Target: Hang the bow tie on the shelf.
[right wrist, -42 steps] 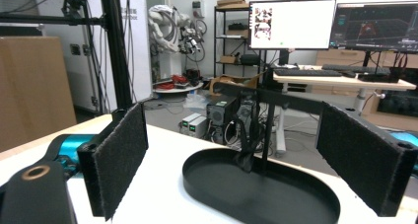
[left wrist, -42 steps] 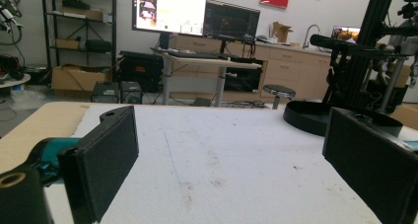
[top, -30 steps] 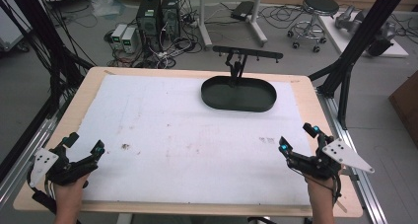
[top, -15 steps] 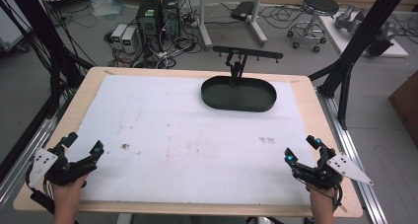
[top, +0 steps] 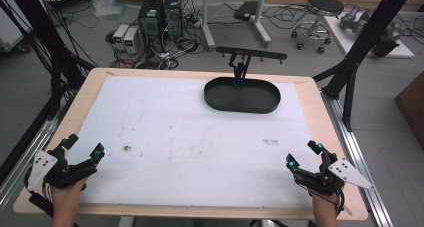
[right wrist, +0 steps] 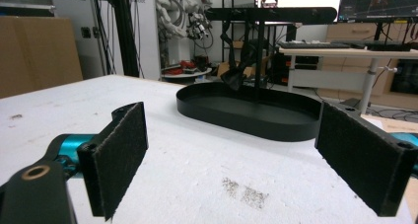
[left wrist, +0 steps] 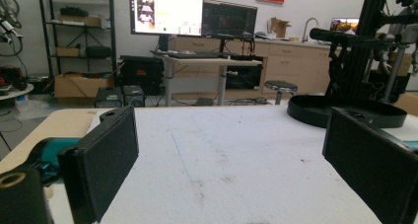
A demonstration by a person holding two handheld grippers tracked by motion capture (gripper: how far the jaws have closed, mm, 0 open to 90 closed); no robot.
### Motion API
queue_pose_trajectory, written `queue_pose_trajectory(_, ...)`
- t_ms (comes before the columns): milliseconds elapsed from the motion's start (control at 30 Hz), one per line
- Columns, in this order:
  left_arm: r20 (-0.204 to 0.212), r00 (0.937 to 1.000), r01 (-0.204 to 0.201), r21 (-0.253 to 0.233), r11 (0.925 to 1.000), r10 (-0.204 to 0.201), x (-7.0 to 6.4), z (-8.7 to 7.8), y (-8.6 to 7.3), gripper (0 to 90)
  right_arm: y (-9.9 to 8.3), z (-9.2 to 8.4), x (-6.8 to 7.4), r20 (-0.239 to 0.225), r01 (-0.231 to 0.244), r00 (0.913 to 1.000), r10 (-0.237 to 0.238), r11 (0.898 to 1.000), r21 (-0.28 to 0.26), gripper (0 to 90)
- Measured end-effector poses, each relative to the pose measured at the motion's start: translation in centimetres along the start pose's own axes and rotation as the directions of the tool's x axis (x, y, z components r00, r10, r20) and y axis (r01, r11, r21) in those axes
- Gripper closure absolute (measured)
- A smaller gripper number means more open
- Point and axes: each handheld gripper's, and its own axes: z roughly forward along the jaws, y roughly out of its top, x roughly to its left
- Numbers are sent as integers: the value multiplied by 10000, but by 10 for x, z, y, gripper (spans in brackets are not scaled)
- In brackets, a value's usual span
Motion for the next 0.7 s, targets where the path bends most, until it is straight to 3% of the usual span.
queue_pose_trajectory(700,164,9999,10,121,9999,-12,-1,1,-1,73,1,-3,0,-161,-151,9998,150,9999,-85,119)
